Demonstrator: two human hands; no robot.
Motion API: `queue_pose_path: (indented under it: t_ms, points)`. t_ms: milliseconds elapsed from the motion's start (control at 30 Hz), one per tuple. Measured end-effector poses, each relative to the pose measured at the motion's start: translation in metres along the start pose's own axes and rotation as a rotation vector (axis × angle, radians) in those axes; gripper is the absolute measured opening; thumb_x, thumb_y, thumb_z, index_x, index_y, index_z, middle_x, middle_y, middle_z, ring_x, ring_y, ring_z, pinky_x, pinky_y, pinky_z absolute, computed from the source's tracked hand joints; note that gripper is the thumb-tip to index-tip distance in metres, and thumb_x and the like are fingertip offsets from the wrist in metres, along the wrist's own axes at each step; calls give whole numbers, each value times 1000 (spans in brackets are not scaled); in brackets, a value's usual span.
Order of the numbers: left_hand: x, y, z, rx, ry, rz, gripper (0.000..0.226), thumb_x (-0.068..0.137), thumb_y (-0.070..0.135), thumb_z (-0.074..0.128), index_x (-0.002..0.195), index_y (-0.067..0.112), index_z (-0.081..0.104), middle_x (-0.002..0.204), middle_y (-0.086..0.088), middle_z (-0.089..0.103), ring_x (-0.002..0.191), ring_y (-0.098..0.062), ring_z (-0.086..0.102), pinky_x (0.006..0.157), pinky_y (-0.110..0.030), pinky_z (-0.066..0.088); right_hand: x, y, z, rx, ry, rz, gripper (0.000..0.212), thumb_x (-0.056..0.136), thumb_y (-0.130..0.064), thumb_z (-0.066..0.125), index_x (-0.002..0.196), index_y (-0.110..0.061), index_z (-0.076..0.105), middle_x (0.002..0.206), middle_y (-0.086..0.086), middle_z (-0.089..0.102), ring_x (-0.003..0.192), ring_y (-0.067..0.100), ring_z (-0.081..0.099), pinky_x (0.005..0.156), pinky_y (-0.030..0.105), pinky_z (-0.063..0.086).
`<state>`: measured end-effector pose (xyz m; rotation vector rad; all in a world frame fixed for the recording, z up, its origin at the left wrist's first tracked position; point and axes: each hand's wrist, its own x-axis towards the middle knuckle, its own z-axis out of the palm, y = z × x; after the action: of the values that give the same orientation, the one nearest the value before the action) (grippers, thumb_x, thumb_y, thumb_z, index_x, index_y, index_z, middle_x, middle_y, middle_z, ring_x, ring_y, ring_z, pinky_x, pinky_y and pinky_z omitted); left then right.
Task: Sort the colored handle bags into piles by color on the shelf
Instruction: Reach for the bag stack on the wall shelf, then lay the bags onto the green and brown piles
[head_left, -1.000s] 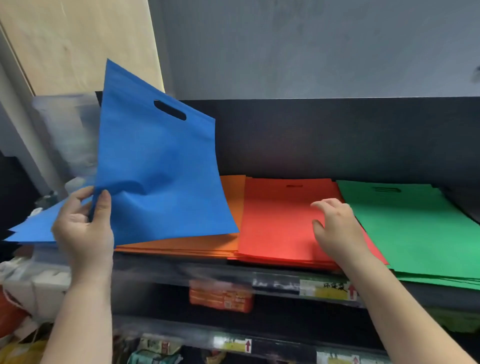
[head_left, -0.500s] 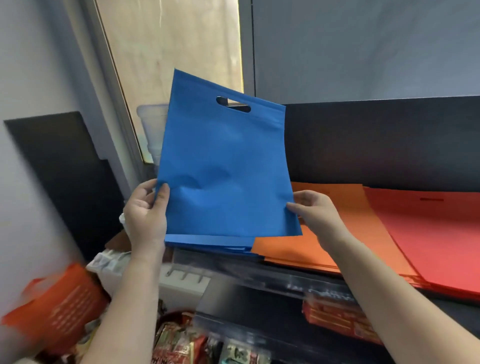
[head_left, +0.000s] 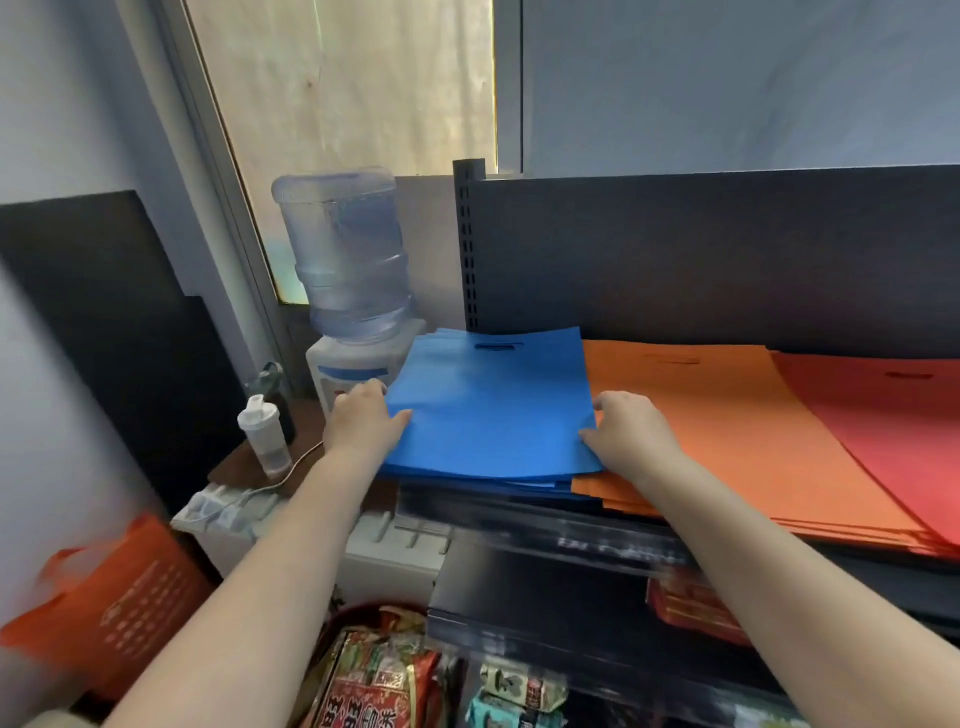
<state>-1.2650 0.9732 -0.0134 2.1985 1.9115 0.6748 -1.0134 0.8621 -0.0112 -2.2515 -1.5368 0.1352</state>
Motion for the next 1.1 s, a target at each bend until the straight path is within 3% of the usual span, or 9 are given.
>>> queue_pose_path:
  t_ms: [133, 367, 700, 1100]
  points:
    - [-8, 27, 1, 226, 3, 128, 52, 95, 46, 47, 135, 15, 44, 134, -9, 47, 123, -30, 41, 95, -40, 38, -4, 7, -20, -103, 90, -35, 35, 94, -32, 51, 123, -12, 54, 121, 6, 59, 111, 30, 54, 81, 35, 43]
    - [-31, 141, 7, 151, 20, 444, 48, 96, 44, 45, 135, 16, 44, 132, -4, 50, 122, -25, 44, 96, -38, 35, -23, 67, -86, -280, 262, -135, 43, 94, -42, 49, 130, -18, 50, 127, 2, 50, 116, 25, 47, 80, 34, 40]
    - [-89, 358, 53, 149, 92, 814, 49, 94, 46, 45, 133, 17, 45, 128, -2, 52, 115, -23, 48, 89, -35, 37, -77, 231, -189, -411, 244, 141, 51, 94, -45, 47, 136, -17, 39, 135, 3, 45, 124, 25, 42, 89, 36, 41]
    - [-203, 563, 132, 81, -14, 1106, 49, 94, 47, 44, 133, 18, 43, 129, -1, 51, 121, -23, 45, 91, -35, 36, -181, 422, -277, -581, 223, 555, 53, 94, -45, 45, 138, -18, 36, 132, 2, 46, 124, 24, 41, 92, 37, 38]
